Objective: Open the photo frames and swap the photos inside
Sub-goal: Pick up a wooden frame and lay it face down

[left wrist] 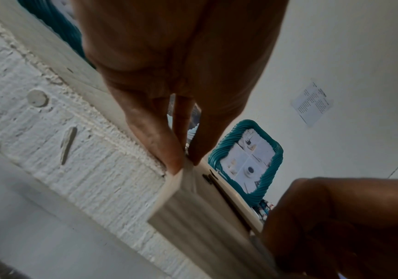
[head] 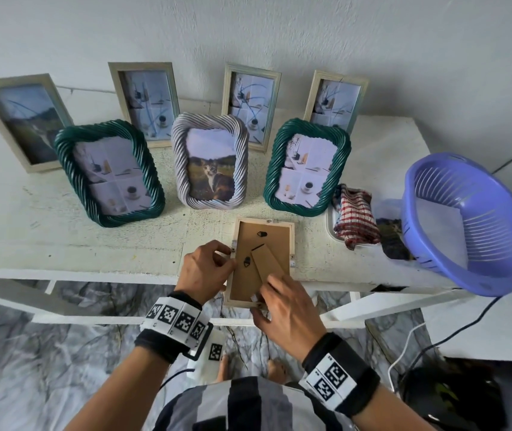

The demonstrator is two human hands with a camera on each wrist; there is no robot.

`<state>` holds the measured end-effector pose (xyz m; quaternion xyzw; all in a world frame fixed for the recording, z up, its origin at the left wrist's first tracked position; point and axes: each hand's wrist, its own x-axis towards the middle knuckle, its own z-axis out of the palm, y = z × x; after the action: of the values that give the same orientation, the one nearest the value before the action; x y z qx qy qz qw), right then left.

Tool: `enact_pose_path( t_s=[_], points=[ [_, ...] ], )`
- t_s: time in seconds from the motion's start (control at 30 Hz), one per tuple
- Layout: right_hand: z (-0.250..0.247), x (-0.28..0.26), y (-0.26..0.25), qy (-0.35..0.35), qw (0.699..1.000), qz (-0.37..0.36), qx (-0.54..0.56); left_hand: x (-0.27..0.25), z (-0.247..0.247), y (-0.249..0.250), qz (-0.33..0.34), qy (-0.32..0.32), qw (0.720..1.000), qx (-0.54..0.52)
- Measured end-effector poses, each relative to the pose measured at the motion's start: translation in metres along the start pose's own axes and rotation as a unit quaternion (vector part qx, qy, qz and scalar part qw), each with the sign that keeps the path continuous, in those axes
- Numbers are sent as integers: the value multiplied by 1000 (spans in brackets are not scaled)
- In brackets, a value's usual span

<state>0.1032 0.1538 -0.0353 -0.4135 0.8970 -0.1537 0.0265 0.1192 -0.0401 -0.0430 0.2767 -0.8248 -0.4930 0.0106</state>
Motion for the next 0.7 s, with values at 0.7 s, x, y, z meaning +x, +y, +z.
enact_pose_path(
  t_s=[0.7],
  points=[
    [-31, 28, -2, -9, 994, 96, -48, -6, 1, 2, -7, 12, 998, -62]
  ],
)
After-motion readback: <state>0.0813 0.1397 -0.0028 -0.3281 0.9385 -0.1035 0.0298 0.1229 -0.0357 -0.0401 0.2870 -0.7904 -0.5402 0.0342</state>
